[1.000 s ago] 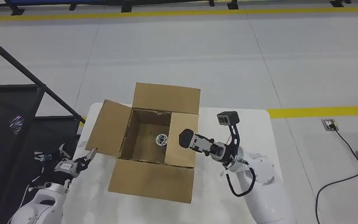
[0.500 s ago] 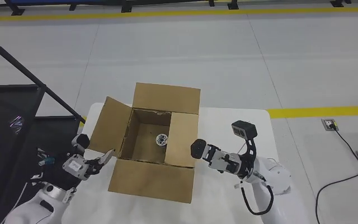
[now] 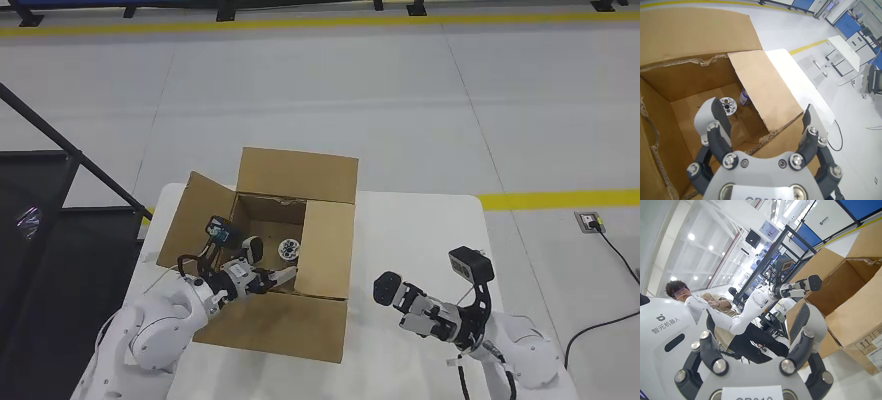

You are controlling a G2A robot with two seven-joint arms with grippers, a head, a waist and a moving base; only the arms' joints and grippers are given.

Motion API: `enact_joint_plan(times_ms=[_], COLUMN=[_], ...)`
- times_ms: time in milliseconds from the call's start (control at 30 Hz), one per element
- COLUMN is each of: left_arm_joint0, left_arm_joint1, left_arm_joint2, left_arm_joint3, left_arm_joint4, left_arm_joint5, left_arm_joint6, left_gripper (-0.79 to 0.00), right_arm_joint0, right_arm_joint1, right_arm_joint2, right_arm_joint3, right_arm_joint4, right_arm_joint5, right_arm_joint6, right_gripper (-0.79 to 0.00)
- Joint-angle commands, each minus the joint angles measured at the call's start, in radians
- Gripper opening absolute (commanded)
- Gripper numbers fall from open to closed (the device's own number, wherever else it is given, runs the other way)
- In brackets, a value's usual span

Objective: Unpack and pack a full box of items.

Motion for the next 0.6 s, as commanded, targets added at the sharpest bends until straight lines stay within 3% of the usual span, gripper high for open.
enact_joint_plan(times_ms=[0, 200, 300, 400, 567], left_arm_joint0=[0.003, 0.003, 0.000, -0.065, -0.202], left_arm_joint1=[0.000, 0.000, -0.001, -0.009, -0.030], left_arm_joint2=[-0.001, -0.001, 0.002, 0.062, 0.172], left_arm_joint3=[-0.001, -0.001, 0.032, 0.080, 0.241], left_arm_joint4=[0.005, 0.005, -0.035, -0.105, -0.205], left_arm_joint5=[0.000, 0.000, 0.053, 0.074, 0.107], left_arm_joint6=[0.017, 0.017, -0.006, -0.096, -0.173], left_gripper=[0.000, 0.000, 0.000, 0.000, 0.000], right_arm_joint0=[0.000, 0.000, 0.005, 0.030, 0.036], right_arm_joint1=[0.000, 0.000, 0.001, 0.003, 0.013], right_arm_joint2=[0.000, 0.000, -0.015, -0.035, -0.024], right_arm_joint3=[0.000, 0.000, -0.008, 0.008, 0.028], right_arm_joint4=[0.000, 0.000, -0.015, 0.017, 0.036], right_arm_joint5=[0.000, 0.000, 0.031, 0.080, 0.087], right_arm_joint6=[0.000, 0.000, -0.034, -0.051, -0.040], right_gripper=[0.000, 0.000, 0.000, 0.000, 0.000])
